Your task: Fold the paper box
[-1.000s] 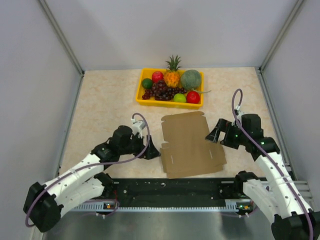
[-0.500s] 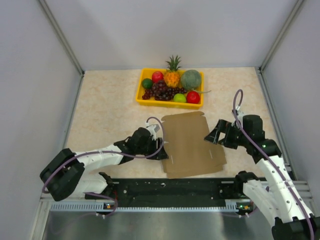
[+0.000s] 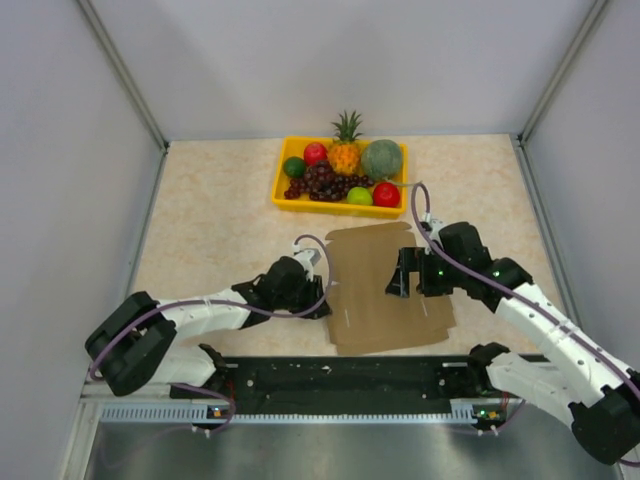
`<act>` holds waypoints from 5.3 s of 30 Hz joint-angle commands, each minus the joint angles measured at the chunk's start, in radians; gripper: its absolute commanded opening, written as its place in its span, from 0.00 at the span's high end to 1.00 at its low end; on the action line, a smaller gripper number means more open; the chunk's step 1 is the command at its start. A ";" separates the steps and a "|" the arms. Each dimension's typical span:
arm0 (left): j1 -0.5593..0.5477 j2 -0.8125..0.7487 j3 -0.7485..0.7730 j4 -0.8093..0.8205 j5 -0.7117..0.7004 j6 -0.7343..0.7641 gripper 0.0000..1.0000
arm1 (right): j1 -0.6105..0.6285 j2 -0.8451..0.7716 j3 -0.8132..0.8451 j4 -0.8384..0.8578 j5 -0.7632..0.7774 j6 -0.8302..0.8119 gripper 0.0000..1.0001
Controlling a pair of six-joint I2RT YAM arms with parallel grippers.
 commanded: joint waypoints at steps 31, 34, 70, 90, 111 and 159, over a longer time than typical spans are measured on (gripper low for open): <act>-0.003 -0.485 0.281 -0.389 0.155 0.644 1.00 | 0.193 0.254 0.449 0.354 -0.410 -0.853 0.27; -0.003 -0.465 0.307 -0.412 0.143 0.699 1.00 | 0.218 0.276 0.480 0.305 -0.447 -0.945 0.27; 0.003 -0.517 0.455 -0.436 -0.055 0.738 0.69 | 0.332 0.388 0.469 0.273 -0.274 -1.208 1.00; 0.472 -0.548 0.048 0.120 0.297 0.147 0.01 | -0.132 0.090 0.052 1.034 -0.449 -0.345 1.00; 0.494 -0.093 0.094 0.746 0.818 0.226 0.25 | -0.184 0.021 0.006 1.242 -0.591 -0.028 1.00; 0.419 -0.121 0.465 -0.395 0.910 0.753 1.00 | 0.052 0.418 0.631 0.142 -0.541 -0.713 0.25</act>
